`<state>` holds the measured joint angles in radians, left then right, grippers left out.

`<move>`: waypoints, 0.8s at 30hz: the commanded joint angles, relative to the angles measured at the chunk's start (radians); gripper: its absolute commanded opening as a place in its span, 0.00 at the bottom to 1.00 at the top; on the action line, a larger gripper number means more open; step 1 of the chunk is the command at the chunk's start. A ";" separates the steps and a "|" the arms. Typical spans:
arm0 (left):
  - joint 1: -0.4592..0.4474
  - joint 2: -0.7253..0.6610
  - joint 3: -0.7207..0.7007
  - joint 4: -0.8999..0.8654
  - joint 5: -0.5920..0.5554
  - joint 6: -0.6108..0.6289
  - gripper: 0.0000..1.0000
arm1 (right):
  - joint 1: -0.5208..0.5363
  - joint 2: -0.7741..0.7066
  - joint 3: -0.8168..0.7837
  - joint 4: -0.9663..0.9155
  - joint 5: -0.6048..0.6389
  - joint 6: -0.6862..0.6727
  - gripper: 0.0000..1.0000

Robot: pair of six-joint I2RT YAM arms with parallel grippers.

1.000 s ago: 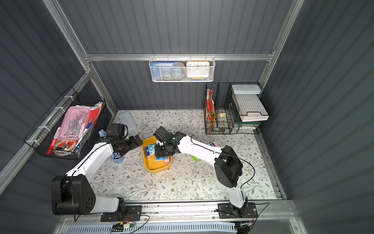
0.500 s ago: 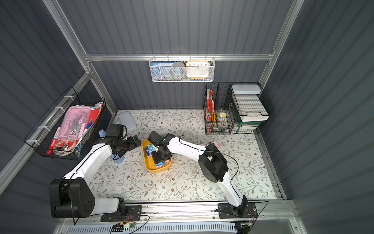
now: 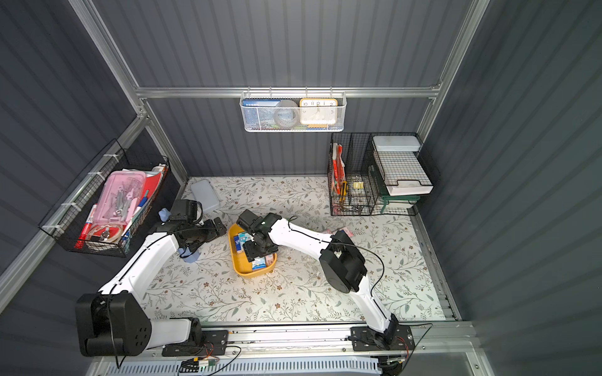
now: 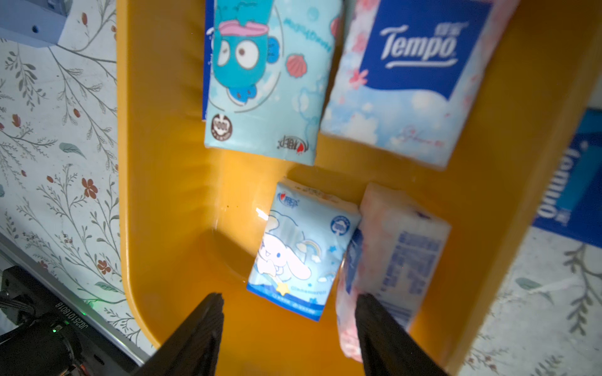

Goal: Put the pocket tissues into the storage box
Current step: Place the pocket tissues in the storage box, then pick up the pocket tissues from the center of the board.

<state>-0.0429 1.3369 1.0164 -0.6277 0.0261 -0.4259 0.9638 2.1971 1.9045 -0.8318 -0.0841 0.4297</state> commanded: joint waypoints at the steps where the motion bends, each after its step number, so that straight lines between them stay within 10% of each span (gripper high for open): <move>1: 0.005 -0.021 0.043 -0.017 0.014 0.052 0.99 | -0.014 -0.064 0.004 -0.008 0.044 0.013 0.69; 13: -0.056 0.050 0.165 0.009 0.188 0.036 0.99 | -0.234 -0.332 -0.314 0.029 0.015 -0.002 0.71; 24: -0.153 0.103 0.187 0.051 0.176 -0.022 0.99 | -0.333 -0.441 -0.572 -0.056 0.211 0.343 0.79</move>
<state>-0.1951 1.4361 1.1889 -0.5915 0.1871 -0.4255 0.6235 1.8042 1.3884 -0.8509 0.0444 0.6258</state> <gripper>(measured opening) 0.992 0.780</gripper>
